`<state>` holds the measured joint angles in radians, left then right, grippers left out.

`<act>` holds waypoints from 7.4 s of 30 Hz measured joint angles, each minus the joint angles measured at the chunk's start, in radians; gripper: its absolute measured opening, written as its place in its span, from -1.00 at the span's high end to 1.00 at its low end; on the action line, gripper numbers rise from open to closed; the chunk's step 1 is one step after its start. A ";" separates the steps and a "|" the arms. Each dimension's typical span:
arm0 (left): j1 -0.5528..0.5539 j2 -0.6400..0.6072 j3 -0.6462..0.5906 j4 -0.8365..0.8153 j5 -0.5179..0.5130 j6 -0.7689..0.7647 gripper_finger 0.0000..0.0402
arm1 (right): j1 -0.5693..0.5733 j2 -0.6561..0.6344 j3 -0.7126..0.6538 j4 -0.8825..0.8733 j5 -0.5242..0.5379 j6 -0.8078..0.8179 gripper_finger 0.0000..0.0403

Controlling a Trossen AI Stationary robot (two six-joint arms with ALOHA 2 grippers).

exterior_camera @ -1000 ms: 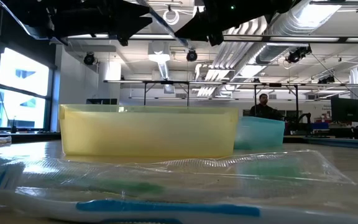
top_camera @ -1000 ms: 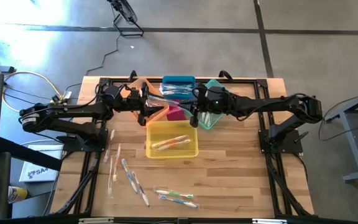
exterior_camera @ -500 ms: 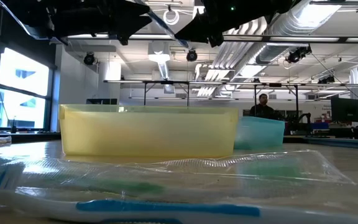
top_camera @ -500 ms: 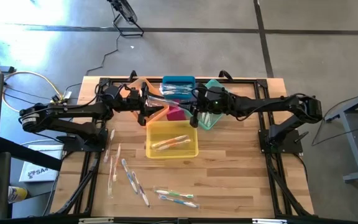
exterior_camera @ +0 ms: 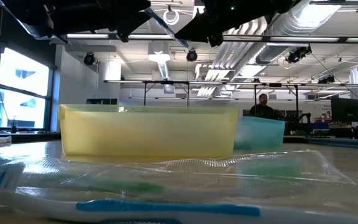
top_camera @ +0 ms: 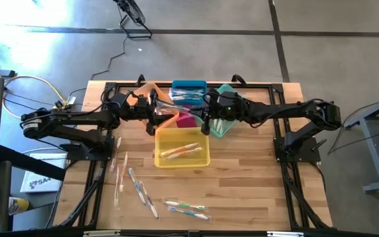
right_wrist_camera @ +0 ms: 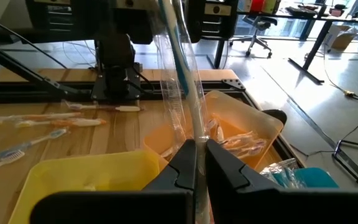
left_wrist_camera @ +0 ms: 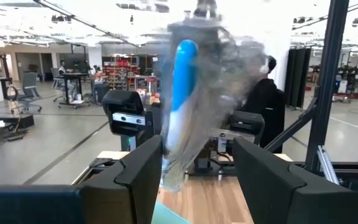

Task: Pick & Place Toothbrushes
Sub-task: Put the blue toothbrush into the blue bin, then put the purple toothbrush into the orange bin

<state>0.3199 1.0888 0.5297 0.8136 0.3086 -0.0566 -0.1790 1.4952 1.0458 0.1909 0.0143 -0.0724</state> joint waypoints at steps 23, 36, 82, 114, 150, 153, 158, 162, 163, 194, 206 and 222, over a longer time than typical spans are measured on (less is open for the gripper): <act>0.000 0.022 0.000 -0.001 -0.013 0.000 0.65 | 0.000 0.000 0.000 -0.026 -0.021 0.000 0.96; 0.000 0.022 0.000 0.000 -0.016 0.000 0.69 | 0.000 0.000 0.000 -0.050 -0.026 0.001 0.96; 0.000 0.021 0.000 -0.004 -0.014 -0.001 0.90 | 0.000 0.000 0.000 -0.035 -0.047 0.001 0.78; 0.214 0.068 0.000 0.020 -0.049 -0.134 0.90 | 0.071 -0.166 0.000 -0.509 0.262 0.206 -0.45; 0.334 0.566 0.269 -0.072 -0.251 -0.366 0.89 | 0.279 -0.161 0.000 -0.539 0.013 0.130 0.98; 0.335 0.612 0.286 -0.077 -0.255 -0.387 0.89 | 0.279 -0.161 0.000 -0.531 0.013 0.130 0.98; 0.335 0.667 0.333 -0.080 -0.257 -0.431 0.89 | 0.279 -0.161 0.000 -0.531 0.013 0.131 0.98; 0.335 0.681 0.357 -0.129 -0.268 -0.431 0.88 | 0.279 -0.161 0.000 -0.531 0.013 0.131 0.98; 0.335 0.681 0.361 -0.142 -0.271 -0.431 0.86 | 0.279 -0.161 0.000 -0.531 0.013 0.131 0.98; 0.335 0.681 0.362 -0.161 -0.253 -0.314 0.04 | 0.279 -0.161 0.000 -0.521 0.012 0.136 0.97; 0.318 0.664 0.359 -0.170 -0.231 -0.266 0.54 | 0.269 -0.179 0.000 -0.512 0.062 0.128 0.98; 0.276 0.313 0.084 -0.090 -0.178 -0.110 0.99 | 0.173 -0.557 -0.357 -0.224 0.035 0.170 0.98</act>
<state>0.5954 1.4016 0.6135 0.7240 0.1301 -0.1670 -0.0057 0.9386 0.6890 -0.0330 0.0491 0.0978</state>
